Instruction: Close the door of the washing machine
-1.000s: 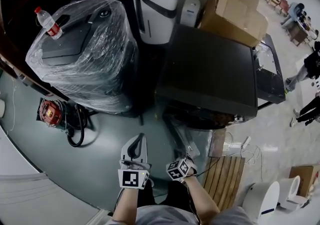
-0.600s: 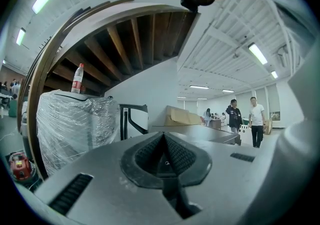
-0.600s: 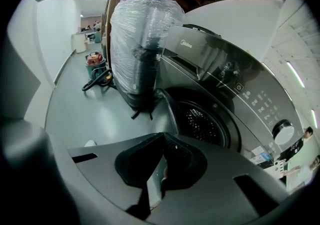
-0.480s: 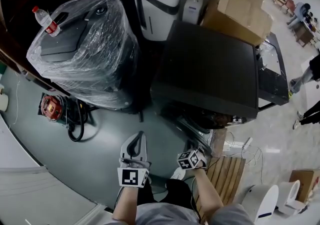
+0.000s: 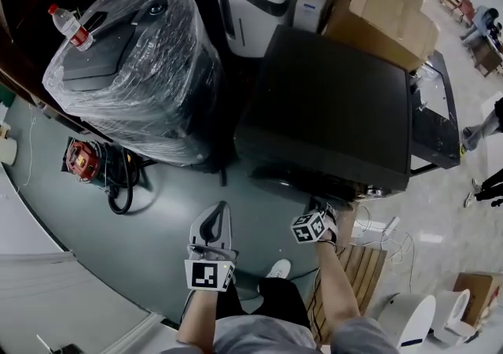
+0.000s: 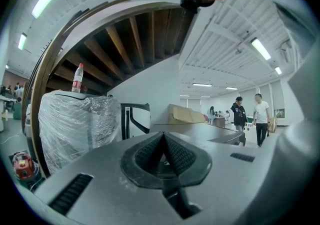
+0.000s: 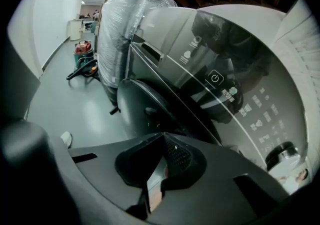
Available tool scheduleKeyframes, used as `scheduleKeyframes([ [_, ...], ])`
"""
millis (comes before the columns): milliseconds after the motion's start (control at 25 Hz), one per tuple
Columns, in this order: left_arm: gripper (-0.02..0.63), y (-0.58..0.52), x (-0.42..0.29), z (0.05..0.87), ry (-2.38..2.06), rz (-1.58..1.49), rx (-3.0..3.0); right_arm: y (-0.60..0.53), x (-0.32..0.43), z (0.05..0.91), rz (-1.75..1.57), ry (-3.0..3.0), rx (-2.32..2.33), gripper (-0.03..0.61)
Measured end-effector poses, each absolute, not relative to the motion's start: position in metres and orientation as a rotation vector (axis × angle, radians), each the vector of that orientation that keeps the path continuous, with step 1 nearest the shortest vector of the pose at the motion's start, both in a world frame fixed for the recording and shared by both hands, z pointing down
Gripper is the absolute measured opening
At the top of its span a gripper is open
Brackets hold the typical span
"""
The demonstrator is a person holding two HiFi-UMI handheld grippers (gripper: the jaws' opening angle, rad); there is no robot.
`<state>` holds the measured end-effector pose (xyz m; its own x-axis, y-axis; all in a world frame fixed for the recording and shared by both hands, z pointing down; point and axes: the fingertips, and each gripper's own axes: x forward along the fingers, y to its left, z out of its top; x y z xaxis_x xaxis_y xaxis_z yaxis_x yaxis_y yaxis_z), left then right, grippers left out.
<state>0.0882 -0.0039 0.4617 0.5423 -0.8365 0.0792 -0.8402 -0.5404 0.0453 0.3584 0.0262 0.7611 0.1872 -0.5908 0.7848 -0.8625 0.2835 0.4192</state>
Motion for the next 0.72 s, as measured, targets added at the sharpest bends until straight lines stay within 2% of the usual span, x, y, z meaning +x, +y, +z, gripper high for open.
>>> scheduleKeyframes([
  [400, 0.0, -0.007, 0.098, 0.463, -1.457, 0.082, 2.69, 0.021, 0.356, 0.758, 0.35, -1.507, 1.502, 0.0],
  [720, 0.0, -0.006, 0.104, 0.46, -1.421, 0.055, 2.709, 0.013, 0.335, 0.652, 0.238, -1.72, 1.859, 0.0],
])
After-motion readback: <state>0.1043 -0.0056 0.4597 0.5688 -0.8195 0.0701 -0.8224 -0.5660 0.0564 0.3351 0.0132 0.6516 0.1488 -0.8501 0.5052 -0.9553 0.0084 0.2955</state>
